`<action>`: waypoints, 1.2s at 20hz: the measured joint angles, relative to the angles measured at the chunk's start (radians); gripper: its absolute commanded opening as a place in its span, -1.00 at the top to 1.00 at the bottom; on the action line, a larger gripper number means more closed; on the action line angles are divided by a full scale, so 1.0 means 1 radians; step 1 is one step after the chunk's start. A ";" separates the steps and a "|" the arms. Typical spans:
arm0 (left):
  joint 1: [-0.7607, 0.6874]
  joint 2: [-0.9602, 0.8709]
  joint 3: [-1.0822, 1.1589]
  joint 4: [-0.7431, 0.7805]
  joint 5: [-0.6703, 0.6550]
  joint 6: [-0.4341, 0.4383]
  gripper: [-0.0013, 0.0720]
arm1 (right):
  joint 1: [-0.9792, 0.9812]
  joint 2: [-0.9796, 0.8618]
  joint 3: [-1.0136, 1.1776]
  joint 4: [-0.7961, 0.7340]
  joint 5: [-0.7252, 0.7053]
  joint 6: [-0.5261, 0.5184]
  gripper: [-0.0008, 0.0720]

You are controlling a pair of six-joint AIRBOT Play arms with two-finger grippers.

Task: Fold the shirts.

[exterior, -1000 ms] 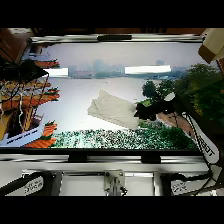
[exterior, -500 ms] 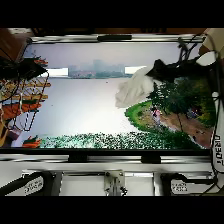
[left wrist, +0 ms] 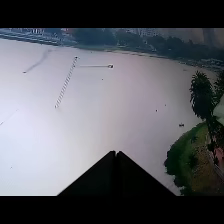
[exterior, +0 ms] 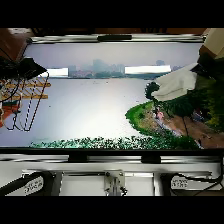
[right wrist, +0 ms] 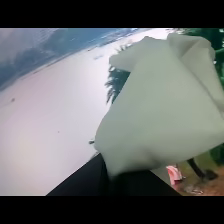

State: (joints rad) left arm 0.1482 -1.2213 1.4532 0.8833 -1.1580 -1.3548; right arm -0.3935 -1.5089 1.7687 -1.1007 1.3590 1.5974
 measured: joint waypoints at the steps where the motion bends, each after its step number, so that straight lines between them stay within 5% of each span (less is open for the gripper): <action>1: 0.000 0.000 0.000 0.000 0.000 0.000 0.87 | -0.026 0.000 0.002 -0.024 0.018 0.008 0.80; 11: 0.000 0.000 0.000 0.000 0.001 0.001 0.87 | -0.112 0.005 -0.046 -0.438 0.375 0.061 0.80; 24: 0.000 0.000 0.000 0.000 -0.007 0.034 0.87 | -0.116 0.281 -0.674 -0.566 0.340 0.248 0.80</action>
State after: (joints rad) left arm 0.1478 -1.2213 1.4532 0.8829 -1.1648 -1.3212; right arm -0.5095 -1.2282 1.0950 -1.6669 1.6985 1.8458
